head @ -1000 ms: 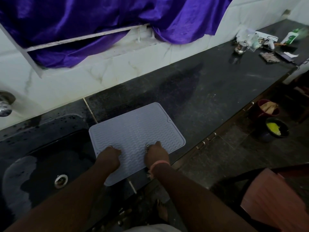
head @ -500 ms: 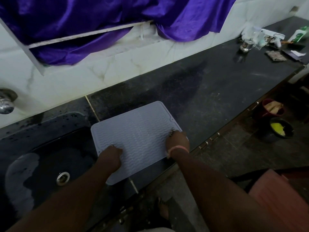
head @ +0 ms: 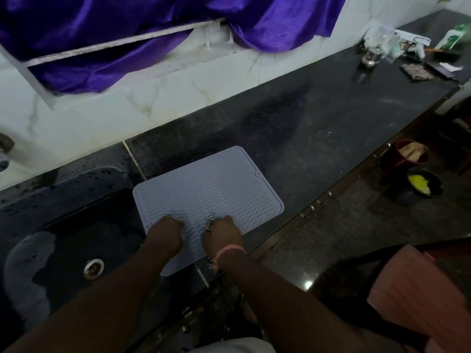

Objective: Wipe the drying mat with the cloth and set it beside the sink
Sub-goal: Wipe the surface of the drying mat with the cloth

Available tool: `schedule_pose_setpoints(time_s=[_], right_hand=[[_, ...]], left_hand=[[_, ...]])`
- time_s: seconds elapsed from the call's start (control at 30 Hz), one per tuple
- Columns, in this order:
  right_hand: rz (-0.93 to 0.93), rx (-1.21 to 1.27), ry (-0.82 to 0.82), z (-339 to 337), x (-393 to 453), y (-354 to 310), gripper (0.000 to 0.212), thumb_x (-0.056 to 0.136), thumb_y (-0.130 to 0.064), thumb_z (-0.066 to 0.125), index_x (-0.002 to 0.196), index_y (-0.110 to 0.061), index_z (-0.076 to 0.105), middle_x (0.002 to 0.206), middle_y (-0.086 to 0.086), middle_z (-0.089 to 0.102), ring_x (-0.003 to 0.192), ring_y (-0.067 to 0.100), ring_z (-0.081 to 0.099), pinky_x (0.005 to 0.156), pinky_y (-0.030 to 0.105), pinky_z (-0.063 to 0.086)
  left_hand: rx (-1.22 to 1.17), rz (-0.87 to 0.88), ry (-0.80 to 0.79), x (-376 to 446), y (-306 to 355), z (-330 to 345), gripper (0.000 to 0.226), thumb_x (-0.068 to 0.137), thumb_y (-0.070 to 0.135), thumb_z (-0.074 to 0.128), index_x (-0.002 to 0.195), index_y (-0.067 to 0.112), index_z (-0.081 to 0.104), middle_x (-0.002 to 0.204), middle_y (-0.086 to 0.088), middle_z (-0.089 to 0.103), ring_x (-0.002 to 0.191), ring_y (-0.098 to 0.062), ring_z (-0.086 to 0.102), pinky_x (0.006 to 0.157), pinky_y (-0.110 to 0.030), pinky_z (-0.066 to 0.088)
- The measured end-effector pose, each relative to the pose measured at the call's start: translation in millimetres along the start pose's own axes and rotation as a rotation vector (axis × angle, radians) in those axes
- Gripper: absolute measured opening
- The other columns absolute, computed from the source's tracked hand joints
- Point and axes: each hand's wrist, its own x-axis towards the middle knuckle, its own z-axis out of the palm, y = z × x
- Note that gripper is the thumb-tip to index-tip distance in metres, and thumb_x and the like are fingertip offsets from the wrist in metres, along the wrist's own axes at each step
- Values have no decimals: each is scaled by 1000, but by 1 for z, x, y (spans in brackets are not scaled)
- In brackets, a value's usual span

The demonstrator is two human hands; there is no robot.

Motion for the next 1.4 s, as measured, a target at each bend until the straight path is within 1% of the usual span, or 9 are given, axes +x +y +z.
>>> schedule_pose_setpoints(time_s=[0.13,0.2,0.33,0.47,0.7,0.9,1.1,1.23,1.4], right_hand=[[-5,65,-30,-17,9,15,29,88,-33,57,95,-6,65,99,15,61,90,28,60,70,28,43],[103,86,80,-39,26,40,30,91,-35,52,98,-9,65,101,11,61,86,24,60,74,30,47],[286,-67,237,-75,52,87,31,94,-21,45,115,-5,61,122,20,56,104,35,62,92,38,49],[280,-117,292,-64,49,92,33,93,-13,42,119,-2,59,130,23,50,108,39,60,92,41,50],[103,-51,148,-10,7,22,26,93,-14,47,115,-7,60,123,15,54,95,27,65,85,37,56],[-143,-65,-91,13,-16,-15,30,89,-28,55,113,-11,64,116,16,56,101,34,62,87,37,51],[225,-54,280,-57,30,67,34,93,-18,41,118,-7,61,123,14,56,107,30,59,90,37,49],[376,-46,257,-76,38,97,32,95,-23,45,112,-5,64,118,19,60,106,36,62,89,38,50],[341,10,267,-35,23,58,30,94,-12,44,114,3,61,116,17,60,97,31,64,76,29,47]], left_hand=[[-8,19,1,-3,-5,1,40,96,16,53,135,16,59,135,-11,56,120,-26,56,104,-35,46],[-16,13,-28,-4,-5,-1,45,97,15,51,143,17,50,141,-10,51,125,-26,52,107,-35,43],[-24,9,-40,-4,-5,-1,46,100,17,49,146,17,46,146,-9,47,129,-25,49,110,-33,39],[-30,-5,-30,-3,-6,3,45,101,17,45,146,17,47,147,-8,47,131,-24,48,111,-33,39],[29,11,-8,0,-4,6,50,97,11,50,146,15,45,145,-12,47,130,-26,48,110,-32,39],[101,51,-35,-2,-4,0,50,93,28,59,142,21,50,141,-11,50,126,-26,52,105,-34,43],[31,41,28,-2,-8,6,55,98,10,48,151,19,38,153,-9,38,138,-24,41,113,-30,33],[-35,44,67,-6,-13,12,53,100,11,45,152,19,35,156,-9,34,141,-25,38,117,-30,27],[-63,82,38,-5,-25,16,60,96,11,51,153,22,33,159,-9,30,144,-24,33,117,-29,24]])
